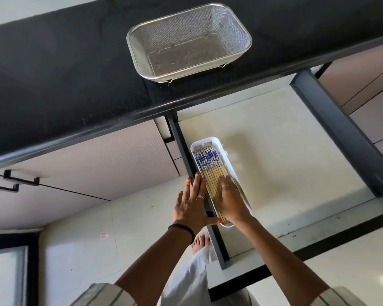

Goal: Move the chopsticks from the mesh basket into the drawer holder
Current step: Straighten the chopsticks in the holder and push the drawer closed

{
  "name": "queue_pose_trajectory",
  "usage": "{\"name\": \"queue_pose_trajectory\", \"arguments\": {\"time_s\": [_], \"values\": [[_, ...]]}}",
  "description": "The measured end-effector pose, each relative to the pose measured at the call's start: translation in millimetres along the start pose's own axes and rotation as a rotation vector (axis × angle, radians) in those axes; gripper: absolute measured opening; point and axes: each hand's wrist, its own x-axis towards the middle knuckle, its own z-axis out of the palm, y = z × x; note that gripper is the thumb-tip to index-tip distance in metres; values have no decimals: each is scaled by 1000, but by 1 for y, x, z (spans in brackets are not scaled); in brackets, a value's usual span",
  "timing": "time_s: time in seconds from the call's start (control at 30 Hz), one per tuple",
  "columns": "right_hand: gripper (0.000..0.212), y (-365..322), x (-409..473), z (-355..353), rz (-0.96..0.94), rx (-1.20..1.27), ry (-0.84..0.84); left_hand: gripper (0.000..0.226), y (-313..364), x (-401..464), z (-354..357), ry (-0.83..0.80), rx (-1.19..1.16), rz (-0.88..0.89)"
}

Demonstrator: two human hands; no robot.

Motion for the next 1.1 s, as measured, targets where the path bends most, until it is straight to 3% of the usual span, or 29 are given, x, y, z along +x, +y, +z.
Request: {"name": "queue_pose_trajectory", "arguments": {"time_s": [0.2,0.37,0.53,0.73,0.9,1.1], "values": [[57,3,-1,-8,-62,-94,-11,122,-1,0,1,2,-21,10],[82,10,-8,-5,-147,-315,-147,123,-1,1,2,7,-35,16],[73,12,-4,-1,-219,-342,-176,123,-1,2,3,6,-38,14],[76,9,-8,3,-151,-360,-170,122,-1,0,1,2,-45,16],[60,2,-8,-8,-80,-277,-202,122,-1,0,0,10,-60,20],[61,-11,-5,-18,3,-186,-150,123,-2,1,3,22,-50,30]]}}
